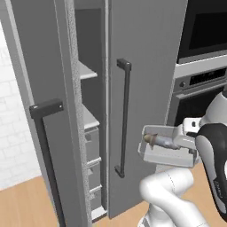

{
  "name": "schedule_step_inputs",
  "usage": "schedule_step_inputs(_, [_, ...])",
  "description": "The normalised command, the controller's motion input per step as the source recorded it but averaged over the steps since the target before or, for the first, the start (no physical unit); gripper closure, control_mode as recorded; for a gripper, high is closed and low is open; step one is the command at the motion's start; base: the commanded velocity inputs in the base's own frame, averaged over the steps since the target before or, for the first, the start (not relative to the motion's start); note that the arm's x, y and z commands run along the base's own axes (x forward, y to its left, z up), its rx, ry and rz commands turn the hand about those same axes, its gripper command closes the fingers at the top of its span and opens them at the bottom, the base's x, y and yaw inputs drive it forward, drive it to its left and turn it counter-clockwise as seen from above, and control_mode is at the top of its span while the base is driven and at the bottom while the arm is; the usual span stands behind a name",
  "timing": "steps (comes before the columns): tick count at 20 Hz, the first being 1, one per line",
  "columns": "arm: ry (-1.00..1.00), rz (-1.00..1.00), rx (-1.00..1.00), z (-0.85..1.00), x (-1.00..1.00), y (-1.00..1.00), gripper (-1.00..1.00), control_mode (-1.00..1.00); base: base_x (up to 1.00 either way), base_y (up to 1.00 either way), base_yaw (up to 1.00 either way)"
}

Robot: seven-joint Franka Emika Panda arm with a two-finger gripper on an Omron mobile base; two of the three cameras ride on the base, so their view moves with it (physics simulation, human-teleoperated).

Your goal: Take the meat container that has the fish and place it on the second highest rack of the freezer. Then take the vegetable container that has the squash and lime and place it on the highest rack of the freezer.

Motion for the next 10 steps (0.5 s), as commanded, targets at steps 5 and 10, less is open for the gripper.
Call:
schedule_step_inputs(5, [0.00, 0.00, 0.00, 0.00, 0.00, 0.00, 1.00, 1.00, 0.39, 0.50, 0.00])
schedule_step_inputs(10, [0.00, 0.00, 0.00, 0.00, 0.00, 0.00, 1.00, 1.00, 0.27, 0.31, 0.01])
